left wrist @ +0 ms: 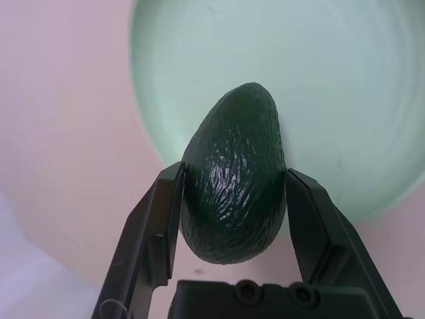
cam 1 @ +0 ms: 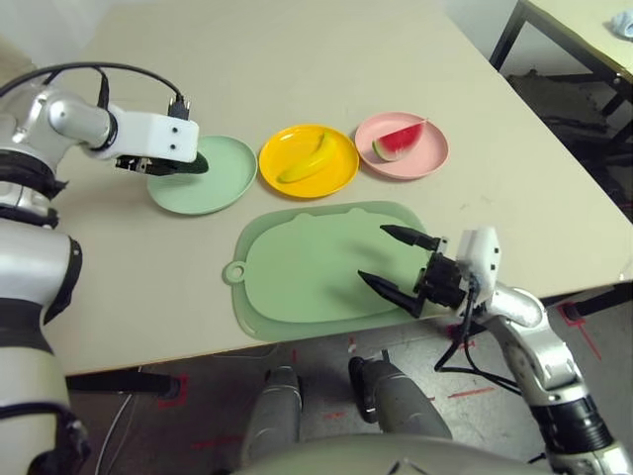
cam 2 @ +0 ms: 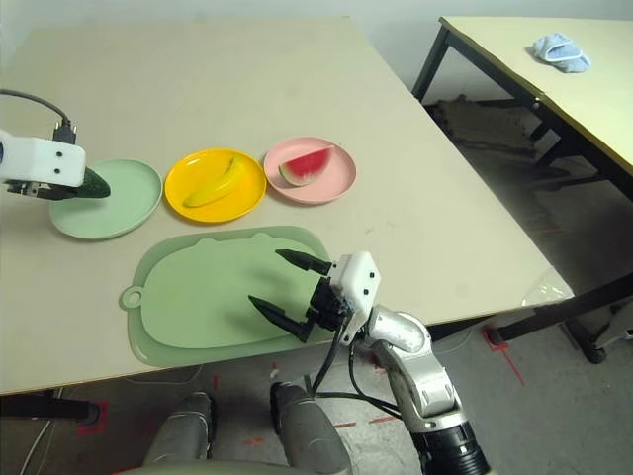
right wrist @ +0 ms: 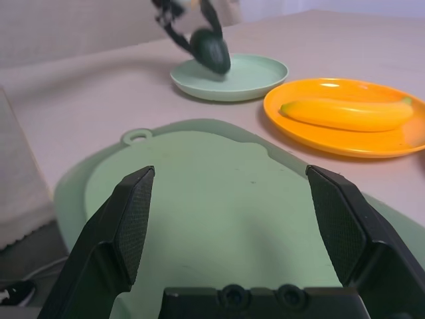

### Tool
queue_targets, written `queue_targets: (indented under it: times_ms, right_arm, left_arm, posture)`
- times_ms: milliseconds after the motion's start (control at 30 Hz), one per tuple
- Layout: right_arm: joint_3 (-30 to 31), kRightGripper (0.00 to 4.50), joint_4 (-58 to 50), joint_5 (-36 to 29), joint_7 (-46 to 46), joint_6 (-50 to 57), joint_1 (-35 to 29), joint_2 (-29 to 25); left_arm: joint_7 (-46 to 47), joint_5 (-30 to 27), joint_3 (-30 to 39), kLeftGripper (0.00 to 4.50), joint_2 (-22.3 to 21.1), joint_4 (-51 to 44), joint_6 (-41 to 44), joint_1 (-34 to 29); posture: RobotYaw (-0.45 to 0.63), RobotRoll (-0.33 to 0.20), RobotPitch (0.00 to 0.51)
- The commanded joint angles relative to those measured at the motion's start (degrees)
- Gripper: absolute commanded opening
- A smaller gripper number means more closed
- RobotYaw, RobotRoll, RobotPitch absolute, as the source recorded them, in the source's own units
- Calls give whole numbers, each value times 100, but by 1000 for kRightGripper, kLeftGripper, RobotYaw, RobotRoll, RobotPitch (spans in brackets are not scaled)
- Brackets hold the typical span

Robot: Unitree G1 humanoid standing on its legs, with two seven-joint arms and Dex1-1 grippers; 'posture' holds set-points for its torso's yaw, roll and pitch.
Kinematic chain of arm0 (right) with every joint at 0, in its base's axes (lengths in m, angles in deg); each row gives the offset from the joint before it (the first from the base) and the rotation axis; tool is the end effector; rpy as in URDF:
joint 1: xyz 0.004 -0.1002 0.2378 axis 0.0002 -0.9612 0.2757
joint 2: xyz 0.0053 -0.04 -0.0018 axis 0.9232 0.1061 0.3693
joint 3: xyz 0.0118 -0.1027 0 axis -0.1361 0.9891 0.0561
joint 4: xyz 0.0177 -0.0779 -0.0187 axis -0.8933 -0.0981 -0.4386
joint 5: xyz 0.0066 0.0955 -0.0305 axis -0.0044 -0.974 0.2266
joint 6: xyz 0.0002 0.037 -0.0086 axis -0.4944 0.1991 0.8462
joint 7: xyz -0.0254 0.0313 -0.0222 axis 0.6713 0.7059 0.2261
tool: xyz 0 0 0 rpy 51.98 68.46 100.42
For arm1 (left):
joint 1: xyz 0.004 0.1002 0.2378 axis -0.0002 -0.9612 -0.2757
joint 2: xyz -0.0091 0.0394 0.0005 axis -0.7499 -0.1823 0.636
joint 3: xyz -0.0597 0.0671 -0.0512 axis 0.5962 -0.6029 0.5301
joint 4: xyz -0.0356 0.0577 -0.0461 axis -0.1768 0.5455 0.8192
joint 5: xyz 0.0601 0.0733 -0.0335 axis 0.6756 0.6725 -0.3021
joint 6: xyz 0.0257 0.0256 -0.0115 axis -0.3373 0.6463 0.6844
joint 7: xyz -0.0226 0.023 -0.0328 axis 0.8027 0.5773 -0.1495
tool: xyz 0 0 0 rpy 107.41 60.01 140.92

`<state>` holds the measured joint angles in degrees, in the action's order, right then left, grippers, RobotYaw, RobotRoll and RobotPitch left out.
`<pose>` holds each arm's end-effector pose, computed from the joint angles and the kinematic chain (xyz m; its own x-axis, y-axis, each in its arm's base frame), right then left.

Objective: Place the fruits into color-matched plates.

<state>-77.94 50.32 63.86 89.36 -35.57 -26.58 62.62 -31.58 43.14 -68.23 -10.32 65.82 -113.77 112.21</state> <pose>0.1835 -0.1761 0.0968 0.4818 0.8685 0.1168 -0.8636 0.4932 -0.1048 0.3270 0.3141 0.2419 0.7143 -0.1160 -0.6902 0.6812 -0.1107 0.7237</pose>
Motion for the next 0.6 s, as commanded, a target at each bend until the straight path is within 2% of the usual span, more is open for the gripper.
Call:
queue_targets:
  times_ms: [33, 67, 133, 267, 467, 500, 600]
  right_arm:
    - [38, 4500, -115, -14, -58, 58, -116, -8]
    - [35, 4500, -108, -10, -65, 57, -117, -6]
    - [37, 4500, -88, 13, -81, 50, -102, -7]
    - [42, 4500, 14, 57, -94, 17, -10, -3]
    - [36, 4500, 230, 75, -80, 13, 205, 40]
    - [28, 4500, 304, 82, -60, -7, 244, 39]
    - [-17, 4500, 592, 126, -12, -58, 435, 17]
  left_arm:
    - [301, 184, 124, 2586, 85, 80, 79, -77]
    - [335, 220, 127, 2586, 100, 89, 93, -92]
    - [359, 278, 154, 3333, 109, 105, 118, -109]
    - [349, 334, 219, 4485, 90, 117, 126, -111]
    - [148, 164, 498, 4485, -40, 66, 39, -39]
    - [23, 34, 636, 4485, -52, 54, 44, -32]
    - [-759, -826, 1462, 4485, 43, -3, 336, -32]
  posture:
    - [-165, 0, 164]
    - [-165, 0, 164]
    - [-175, 0, 170]
    - [-168, 0, 169]
    - [-155, 0, 166]
    - [-155, 0, 166]
    - [-155, 0, 166]
